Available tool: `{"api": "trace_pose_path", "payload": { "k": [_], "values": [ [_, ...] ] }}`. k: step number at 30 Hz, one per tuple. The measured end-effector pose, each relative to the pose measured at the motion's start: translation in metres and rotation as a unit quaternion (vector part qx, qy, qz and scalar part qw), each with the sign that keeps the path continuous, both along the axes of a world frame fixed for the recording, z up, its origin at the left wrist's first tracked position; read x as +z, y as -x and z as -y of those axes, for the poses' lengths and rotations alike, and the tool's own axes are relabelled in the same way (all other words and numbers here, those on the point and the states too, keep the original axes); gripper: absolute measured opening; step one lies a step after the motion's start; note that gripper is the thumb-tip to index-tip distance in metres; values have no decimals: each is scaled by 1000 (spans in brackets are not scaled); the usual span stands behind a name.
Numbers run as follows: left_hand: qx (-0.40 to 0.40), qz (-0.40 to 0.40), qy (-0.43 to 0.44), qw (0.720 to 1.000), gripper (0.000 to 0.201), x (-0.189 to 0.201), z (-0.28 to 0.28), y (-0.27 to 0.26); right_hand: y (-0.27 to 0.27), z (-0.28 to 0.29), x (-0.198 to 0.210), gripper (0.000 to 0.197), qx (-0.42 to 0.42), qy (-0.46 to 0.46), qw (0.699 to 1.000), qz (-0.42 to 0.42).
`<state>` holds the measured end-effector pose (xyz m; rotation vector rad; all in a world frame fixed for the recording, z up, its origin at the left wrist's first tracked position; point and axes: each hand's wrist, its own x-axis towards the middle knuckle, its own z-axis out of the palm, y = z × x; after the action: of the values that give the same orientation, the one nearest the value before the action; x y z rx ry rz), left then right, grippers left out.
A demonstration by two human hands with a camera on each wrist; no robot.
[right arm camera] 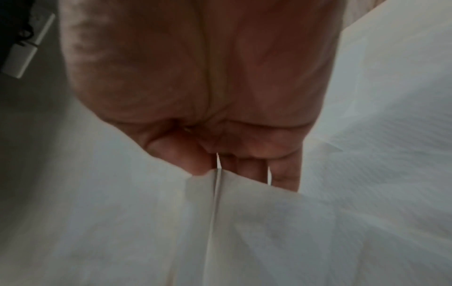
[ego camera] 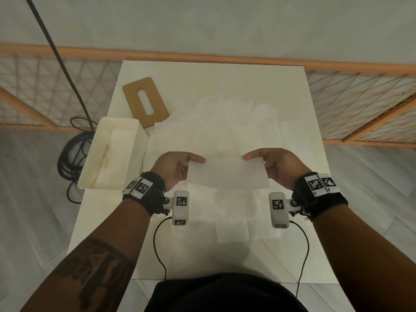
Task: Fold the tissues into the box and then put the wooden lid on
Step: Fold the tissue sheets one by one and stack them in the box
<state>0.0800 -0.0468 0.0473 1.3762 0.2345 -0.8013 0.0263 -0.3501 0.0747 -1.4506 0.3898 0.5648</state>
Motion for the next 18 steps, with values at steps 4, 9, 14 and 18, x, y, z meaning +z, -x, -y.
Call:
{"api": "trace_pose_path", "payload": {
  "k": [4, 9, 14, 18],
  "values": [
    [0, -13, -7, 1000, 34, 1, 1, 3, 7, -3, -3, 35, -27, -19, 999, -20],
    [-42, 113, -129, 984, 25, -5, 7, 3, 9, -8, -15, 25, -8, 97, 994, 52],
    [-89, 174, -184, 963, 34, -15, 4, 12, 24, -9, -33, 16, -8, 163, 985, 57],
    [-177, 193, -256, 930, 25, -23, 5, 46, 62, -11, -47, 16, 35, 239, 970, 28]
  ]
}}
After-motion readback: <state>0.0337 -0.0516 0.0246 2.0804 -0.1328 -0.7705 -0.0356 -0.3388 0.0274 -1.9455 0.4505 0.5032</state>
